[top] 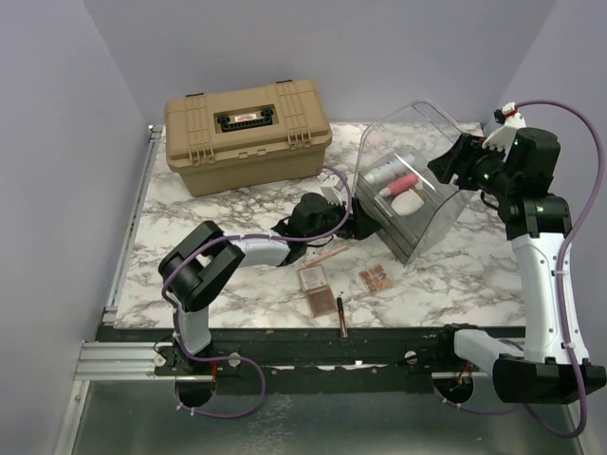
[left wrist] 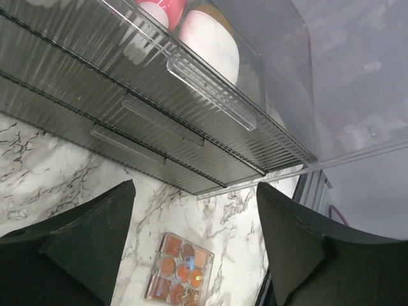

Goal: Organize the makeup
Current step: Close the storage box at the center of the board.

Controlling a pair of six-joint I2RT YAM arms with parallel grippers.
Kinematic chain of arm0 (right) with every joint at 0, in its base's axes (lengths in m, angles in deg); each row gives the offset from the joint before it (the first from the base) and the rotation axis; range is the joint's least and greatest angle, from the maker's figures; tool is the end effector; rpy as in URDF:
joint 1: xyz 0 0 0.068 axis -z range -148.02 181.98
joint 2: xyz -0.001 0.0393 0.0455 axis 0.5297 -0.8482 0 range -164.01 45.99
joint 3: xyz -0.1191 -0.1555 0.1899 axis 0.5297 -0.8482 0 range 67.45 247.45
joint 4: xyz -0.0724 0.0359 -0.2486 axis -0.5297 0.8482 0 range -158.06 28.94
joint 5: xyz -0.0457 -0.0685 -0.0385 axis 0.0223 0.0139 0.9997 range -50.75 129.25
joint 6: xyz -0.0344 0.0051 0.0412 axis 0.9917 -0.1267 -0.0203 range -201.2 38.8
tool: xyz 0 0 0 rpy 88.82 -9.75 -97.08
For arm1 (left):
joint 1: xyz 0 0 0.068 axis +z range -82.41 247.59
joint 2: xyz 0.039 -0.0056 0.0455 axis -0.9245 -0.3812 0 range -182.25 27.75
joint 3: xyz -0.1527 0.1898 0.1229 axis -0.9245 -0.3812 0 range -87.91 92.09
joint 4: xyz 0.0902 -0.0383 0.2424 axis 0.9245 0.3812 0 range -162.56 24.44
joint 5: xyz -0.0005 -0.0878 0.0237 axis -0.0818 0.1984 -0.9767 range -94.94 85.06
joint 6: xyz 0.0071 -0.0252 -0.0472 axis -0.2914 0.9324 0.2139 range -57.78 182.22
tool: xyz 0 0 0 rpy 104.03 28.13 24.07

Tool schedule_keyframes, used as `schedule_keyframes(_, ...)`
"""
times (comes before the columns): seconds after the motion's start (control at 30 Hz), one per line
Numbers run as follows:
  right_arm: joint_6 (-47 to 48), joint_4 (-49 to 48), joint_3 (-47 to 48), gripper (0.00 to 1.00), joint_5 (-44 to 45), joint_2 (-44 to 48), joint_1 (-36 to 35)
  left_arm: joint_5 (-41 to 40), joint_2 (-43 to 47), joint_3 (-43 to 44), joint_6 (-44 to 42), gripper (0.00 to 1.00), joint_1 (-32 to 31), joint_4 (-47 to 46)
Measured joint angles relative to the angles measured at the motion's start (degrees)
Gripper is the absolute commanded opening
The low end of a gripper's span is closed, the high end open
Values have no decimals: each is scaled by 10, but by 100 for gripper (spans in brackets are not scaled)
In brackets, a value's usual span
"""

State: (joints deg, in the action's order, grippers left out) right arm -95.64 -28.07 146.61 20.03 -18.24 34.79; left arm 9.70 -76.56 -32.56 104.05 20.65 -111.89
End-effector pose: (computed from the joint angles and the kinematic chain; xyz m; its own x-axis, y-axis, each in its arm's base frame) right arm 0.2242 0.0007 0.4267 -0.4725 0.2589 -0.8424 -0.1383 0.9223 0.3610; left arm 0.2654 -0.2973 0.2059 -0.6699 -0.2282 -0.7066 0.5774 0.4382 -0.6889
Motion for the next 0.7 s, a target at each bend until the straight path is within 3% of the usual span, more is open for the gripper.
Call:
schedule_keyframes(0.43, 19, -76, -50, 72, 15, 26, -1, -4, -76, 16, 59, 69, 3, -135)
schedule_keyframes(0.7, 32, -63, -37, 77, -125, 23, -1, -11, -100, 18, 82, 69, 4, -153)
